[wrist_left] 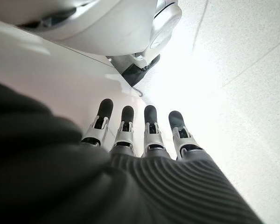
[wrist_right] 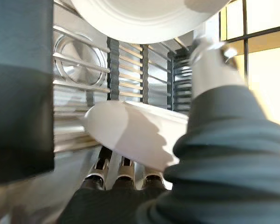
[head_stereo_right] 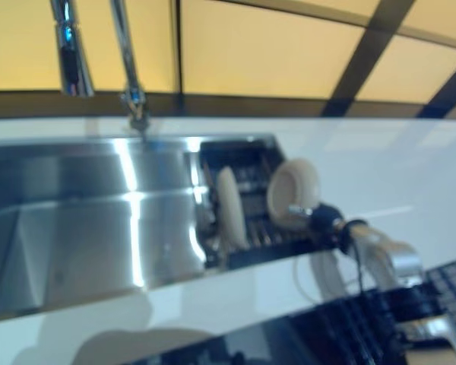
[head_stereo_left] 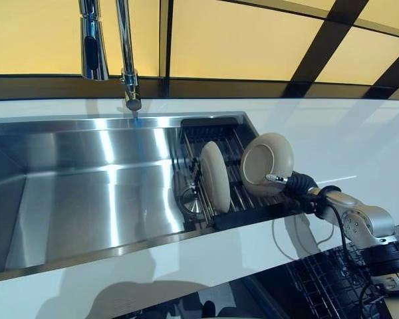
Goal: Take plates into dishwasher
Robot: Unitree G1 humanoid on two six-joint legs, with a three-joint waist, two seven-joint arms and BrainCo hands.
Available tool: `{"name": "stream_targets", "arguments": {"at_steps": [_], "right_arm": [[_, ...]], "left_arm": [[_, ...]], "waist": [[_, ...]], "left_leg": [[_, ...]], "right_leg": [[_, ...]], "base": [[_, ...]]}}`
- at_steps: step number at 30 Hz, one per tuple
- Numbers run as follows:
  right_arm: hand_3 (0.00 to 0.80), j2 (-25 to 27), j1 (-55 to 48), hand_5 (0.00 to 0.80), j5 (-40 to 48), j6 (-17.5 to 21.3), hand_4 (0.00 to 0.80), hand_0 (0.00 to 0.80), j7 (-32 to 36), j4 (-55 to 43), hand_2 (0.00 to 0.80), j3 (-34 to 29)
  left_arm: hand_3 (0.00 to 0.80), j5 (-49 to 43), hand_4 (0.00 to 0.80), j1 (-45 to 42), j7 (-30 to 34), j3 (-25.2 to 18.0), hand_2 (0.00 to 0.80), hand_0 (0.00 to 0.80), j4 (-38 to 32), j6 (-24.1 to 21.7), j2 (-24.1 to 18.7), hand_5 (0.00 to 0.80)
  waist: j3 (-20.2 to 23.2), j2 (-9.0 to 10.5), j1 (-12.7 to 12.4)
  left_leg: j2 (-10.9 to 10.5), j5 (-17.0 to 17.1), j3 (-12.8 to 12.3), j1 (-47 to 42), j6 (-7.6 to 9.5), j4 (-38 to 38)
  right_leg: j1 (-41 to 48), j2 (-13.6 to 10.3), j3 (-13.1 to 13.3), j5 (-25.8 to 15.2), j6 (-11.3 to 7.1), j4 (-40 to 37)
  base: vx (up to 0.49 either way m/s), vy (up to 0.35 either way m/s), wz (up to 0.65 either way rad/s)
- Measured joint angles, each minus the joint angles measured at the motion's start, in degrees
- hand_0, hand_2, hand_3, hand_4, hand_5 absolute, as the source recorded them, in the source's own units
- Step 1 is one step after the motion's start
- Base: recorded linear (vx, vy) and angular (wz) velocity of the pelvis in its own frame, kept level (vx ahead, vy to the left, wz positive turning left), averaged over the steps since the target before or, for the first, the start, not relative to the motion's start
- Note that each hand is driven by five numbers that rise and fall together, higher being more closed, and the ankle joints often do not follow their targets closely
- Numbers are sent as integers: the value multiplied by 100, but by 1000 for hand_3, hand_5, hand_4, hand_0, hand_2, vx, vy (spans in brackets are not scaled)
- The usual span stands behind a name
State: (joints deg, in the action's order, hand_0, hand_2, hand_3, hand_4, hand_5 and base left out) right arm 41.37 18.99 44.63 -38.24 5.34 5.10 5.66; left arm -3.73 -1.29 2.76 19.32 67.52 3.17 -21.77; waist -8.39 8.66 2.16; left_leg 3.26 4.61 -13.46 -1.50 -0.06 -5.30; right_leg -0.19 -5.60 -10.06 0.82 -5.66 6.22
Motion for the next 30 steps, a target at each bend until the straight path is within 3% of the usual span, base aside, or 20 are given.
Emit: {"name": "stream_targets", "arguments": {"at_steps": [7,20,30], "right_arm": [[800,-16,13,800,-8,40,800,800,39,50,800,6],[800,-31,118,800,-4,557,800,800,-299,31,800,-66],[800,-13,119,800,-1,942,800,800,-601,-19,800,-96]], "left_arm": [[0,2,0,30,-3,32,0,0,-124,6,17,0],[0,2,0,4,-7,31,0,0,-139,55,37,0],[0,2,0,43,-32,33,0,0,-138,-16,57,0]], "waist": [[-13,-18,-10],[56,81,4],[-48,-67,5]], "left_leg": [[-3,2,-13,39,-3,1],[-65,66,51,107,13,2],[-18,63,62,42,17,-1]], "right_leg": [[13,12,-1,6,-3,-144],[9,-41,-47,5,36,-154],[-5,-21,-36,-34,-26,-32]], "base": [[-4,0,-1],[-6,2,4],[-1,2,-1]]}}
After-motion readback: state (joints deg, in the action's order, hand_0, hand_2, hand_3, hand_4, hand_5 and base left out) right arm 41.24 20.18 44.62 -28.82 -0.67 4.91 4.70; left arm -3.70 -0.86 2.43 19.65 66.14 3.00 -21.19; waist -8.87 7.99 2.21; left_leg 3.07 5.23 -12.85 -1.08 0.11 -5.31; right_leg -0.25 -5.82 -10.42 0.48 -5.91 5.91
